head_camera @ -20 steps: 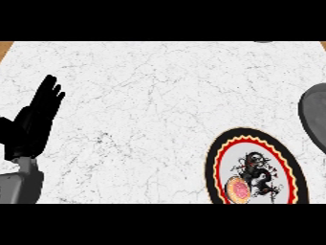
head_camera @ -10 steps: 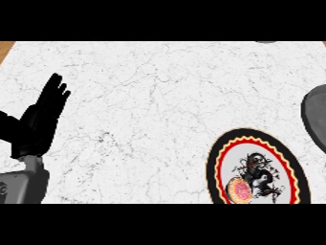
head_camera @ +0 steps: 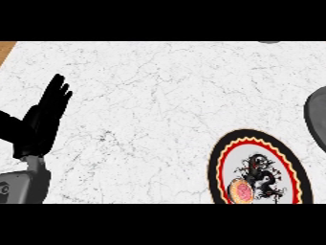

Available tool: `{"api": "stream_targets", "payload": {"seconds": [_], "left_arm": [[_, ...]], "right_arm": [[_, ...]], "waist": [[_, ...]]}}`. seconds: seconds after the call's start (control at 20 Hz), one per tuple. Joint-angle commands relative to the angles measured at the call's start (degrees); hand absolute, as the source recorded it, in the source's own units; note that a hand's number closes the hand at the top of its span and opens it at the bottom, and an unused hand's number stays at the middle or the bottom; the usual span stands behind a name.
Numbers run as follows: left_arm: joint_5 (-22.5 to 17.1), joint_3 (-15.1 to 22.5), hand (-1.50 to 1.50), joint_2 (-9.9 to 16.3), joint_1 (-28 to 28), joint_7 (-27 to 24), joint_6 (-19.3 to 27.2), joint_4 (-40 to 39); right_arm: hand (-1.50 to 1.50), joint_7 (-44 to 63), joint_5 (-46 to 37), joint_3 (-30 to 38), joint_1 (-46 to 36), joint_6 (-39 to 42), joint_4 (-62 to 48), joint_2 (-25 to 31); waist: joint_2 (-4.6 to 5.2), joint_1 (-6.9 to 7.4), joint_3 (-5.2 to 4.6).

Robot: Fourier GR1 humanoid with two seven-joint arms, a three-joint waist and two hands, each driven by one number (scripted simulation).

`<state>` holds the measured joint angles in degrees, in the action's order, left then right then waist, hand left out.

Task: Pick the croissant from the plate and place it in the pan

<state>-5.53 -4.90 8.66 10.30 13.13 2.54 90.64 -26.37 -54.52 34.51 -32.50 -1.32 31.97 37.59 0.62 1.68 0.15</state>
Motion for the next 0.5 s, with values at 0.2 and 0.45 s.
{"api": "stream_targets", "payload": {"seconds": [0.2,0.45], "left_arm": [[0.26,0.7,0.0,-0.58,-2.14,2.59,0.91,4.36],[-0.13,-0.65,0.0,-0.16,0.71,0.77,0.6,0.89]], "right_arm": [[-1.5,-11.55,5.27,4.39,-1.85,0.49,-13.4,3.81],[-1.5,-14.94,14.65,12.43,-3.29,9.65,-15.35,7.71]], "waist": [[-0.1,0.16,0.11],[-0.23,-1.01,0.09]]}}
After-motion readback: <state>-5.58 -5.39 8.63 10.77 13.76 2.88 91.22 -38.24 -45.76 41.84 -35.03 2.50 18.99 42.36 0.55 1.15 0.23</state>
